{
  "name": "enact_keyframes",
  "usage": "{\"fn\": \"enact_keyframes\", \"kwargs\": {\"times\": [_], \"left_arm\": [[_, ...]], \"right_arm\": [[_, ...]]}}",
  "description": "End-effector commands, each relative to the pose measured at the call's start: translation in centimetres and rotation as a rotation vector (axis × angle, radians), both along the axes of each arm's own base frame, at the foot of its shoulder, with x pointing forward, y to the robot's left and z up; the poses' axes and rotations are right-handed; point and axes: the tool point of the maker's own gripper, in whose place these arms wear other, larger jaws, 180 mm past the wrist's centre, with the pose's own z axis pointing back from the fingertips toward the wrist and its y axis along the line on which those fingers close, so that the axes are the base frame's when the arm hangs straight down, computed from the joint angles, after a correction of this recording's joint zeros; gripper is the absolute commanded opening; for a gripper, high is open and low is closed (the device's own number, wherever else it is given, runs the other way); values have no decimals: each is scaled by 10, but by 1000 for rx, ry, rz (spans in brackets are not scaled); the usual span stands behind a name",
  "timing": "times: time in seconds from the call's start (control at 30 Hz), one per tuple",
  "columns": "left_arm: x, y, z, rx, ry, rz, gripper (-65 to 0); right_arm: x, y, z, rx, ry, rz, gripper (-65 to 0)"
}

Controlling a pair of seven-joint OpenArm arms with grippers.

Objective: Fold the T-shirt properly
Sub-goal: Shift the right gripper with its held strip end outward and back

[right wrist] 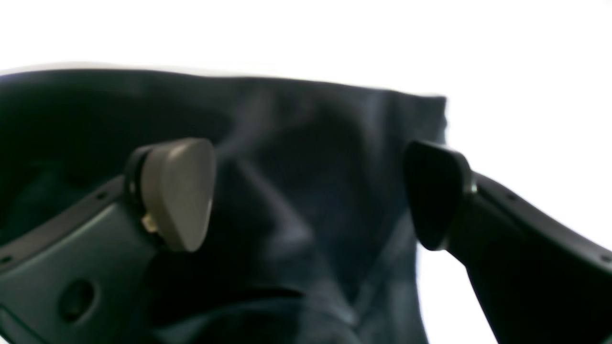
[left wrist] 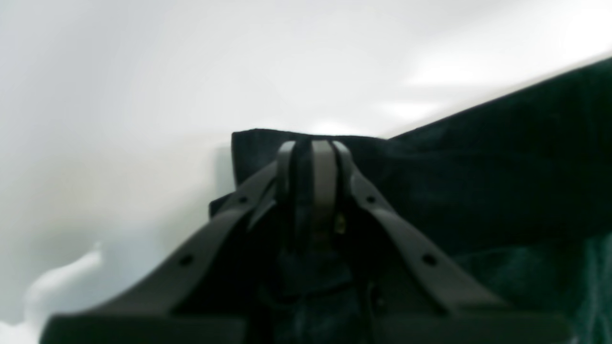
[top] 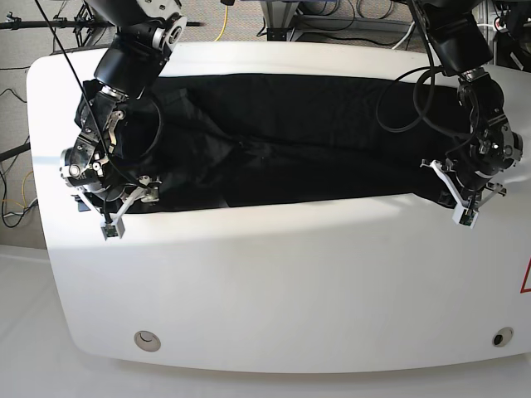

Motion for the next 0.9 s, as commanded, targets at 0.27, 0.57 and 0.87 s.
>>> {"fn": "enact_keyframes", "kwargs": {"times": [0.27,0.57,0.87], "left_arm": [[7,7,14,17,-44,0,-604],[11,8,21,28,-57,-1,-599],[13,5,23,25,-72,-6,-601]], "right_arm": [[15,8,8,55,-59,-44,-59],[17,6,11,61,-68,-30,-67],[6,15,-1,18,-7,54,-64]]}}
